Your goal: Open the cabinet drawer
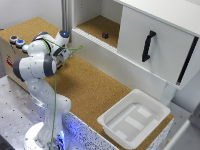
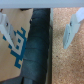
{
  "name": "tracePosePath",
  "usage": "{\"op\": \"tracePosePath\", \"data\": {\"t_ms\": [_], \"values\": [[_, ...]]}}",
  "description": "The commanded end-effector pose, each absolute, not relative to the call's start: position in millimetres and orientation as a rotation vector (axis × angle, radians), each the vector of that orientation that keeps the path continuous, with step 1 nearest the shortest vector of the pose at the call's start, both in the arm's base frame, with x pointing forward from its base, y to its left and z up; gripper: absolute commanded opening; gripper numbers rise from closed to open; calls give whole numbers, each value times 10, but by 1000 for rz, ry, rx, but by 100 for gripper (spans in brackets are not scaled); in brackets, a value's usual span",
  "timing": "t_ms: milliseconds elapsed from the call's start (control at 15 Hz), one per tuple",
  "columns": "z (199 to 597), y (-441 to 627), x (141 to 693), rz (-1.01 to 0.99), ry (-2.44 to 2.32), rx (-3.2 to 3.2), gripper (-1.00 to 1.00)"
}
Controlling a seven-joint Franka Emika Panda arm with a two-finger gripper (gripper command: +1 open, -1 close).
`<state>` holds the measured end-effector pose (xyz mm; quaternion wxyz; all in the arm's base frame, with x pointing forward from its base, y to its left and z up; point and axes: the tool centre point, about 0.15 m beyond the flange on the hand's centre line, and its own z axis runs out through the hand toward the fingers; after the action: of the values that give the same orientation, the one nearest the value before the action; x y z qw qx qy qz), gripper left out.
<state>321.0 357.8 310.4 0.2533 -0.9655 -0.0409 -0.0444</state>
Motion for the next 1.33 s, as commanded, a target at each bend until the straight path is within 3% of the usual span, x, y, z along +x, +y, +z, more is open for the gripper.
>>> {"op": "tracePosePath", "data": {"t_ms": [0, 67, 133, 1267], "values": [[2880, 3735, 3362, -93, -152, -2531, 100], [2878, 3742, 3368, -92, -160, -2527, 100], [2880, 3749, 3369, -91, -165, -2525, -100], [2943, 3558, 3315, -133, -130, -2531, -100]]}}
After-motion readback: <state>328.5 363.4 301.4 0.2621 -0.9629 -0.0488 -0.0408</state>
